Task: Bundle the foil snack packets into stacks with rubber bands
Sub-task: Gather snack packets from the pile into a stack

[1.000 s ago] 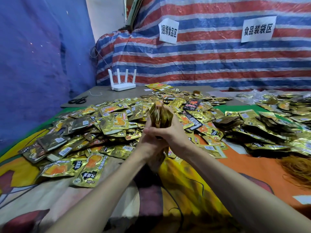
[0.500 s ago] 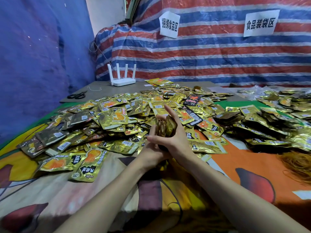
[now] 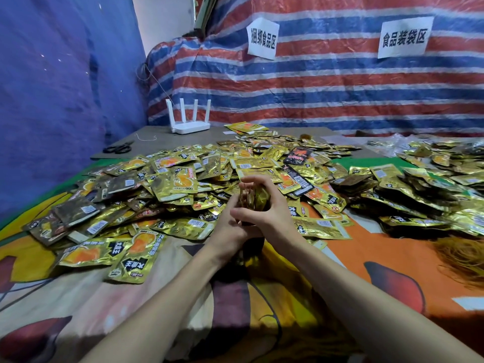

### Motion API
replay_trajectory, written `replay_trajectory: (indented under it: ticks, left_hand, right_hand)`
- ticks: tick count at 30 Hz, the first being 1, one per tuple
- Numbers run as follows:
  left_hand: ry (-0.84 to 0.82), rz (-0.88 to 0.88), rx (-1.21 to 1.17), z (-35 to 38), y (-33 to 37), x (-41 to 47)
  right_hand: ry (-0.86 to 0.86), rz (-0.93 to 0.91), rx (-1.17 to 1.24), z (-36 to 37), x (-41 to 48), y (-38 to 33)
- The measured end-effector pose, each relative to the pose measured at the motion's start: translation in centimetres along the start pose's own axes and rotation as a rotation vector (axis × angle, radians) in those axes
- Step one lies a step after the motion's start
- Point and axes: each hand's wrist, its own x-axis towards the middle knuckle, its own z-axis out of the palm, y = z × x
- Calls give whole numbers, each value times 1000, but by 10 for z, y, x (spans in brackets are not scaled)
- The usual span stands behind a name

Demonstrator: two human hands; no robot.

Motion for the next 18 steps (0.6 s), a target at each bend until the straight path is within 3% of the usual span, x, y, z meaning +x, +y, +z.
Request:
replay_trajectory:
  ticks: [8, 18]
  left_hand:
    - [21, -9, 162, 8, 4, 5]
    - [82, 122, 161, 23, 9, 4]
  right_hand:
    - [-190, 89, 148, -5, 0, 1]
    - [-265, 94, 8, -19, -3, -7]
